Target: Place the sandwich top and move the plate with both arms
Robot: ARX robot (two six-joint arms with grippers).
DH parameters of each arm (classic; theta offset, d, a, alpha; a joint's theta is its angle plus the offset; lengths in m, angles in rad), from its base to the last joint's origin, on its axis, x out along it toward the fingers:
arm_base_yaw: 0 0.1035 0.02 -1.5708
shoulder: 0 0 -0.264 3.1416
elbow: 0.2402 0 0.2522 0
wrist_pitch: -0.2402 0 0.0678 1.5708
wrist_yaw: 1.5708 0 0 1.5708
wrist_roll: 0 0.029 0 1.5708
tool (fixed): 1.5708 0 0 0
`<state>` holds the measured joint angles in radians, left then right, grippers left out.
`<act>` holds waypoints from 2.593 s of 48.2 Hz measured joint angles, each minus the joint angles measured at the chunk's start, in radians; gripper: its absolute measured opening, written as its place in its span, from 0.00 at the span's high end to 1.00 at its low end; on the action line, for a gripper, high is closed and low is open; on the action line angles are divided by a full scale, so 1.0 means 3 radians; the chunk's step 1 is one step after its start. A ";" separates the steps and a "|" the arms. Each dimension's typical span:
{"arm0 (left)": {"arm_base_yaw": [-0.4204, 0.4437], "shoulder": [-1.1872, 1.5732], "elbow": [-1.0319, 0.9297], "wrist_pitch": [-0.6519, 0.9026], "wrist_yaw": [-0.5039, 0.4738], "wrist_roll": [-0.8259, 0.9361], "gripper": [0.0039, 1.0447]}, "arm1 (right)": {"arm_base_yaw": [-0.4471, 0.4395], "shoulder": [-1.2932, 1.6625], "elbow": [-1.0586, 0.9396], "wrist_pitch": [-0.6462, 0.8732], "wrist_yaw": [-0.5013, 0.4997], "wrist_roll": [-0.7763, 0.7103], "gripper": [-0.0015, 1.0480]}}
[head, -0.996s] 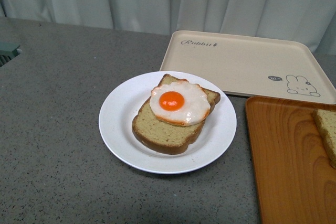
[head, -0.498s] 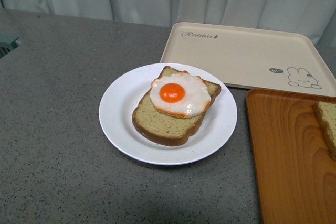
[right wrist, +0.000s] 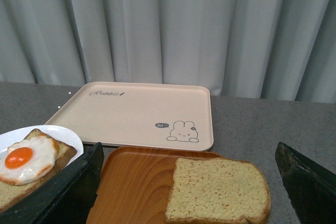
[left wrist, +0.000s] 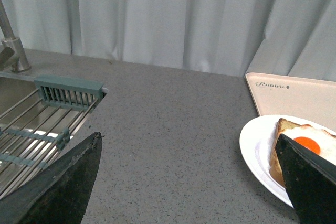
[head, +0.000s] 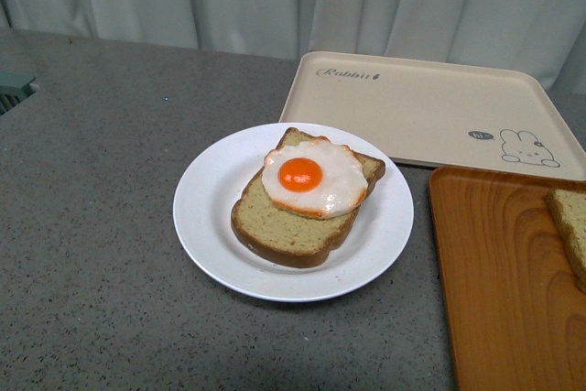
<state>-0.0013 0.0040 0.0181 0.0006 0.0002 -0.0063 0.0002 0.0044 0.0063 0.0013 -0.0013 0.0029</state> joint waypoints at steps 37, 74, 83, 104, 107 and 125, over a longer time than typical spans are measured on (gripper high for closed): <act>0.0000 0.0000 0.0000 0.0000 0.0001 0.0000 0.06 | 0.0000 0.0000 0.0000 0.0000 0.0001 0.0000 0.09; 0.0000 0.0000 0.0000 0.0000 0.0001 0.0003 0.06 | -0.1831 0.4538 0.2009 0.0267 -0.1359 0.1779 0.09; 0.0000 0.0000 0.0000 0.0000 0.0000 0.0004 0.06 | -0.1815 0.4903 0.2071 0.0317 -0.1166 0.1850 0.09; 0.0000 0.0000 0.0000 0.0000 0.0000 0.0005 0.06 | -0.1648 0.5233 0.2135 0.0266 -0.0903 0.1724 0.09; 0.0000 0.0000 0.0000 0.0000 0.0000 0.0005 0.06 | -0.1614 0.5311 0.2153 0.0271 -0.0852 0.1706 0.09; 0.0000 0.0000 0.0000 0.0000 0.0000 0.0005 0.06 | -0.1484 0.5614 0.2247 0.0412 -0.0750 0.1623 0.09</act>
<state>-0.0013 0.0040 0.0181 0.0006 0.0002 -0.0048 -0.4450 1.6886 0.6804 0.1249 -0.2264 0.4896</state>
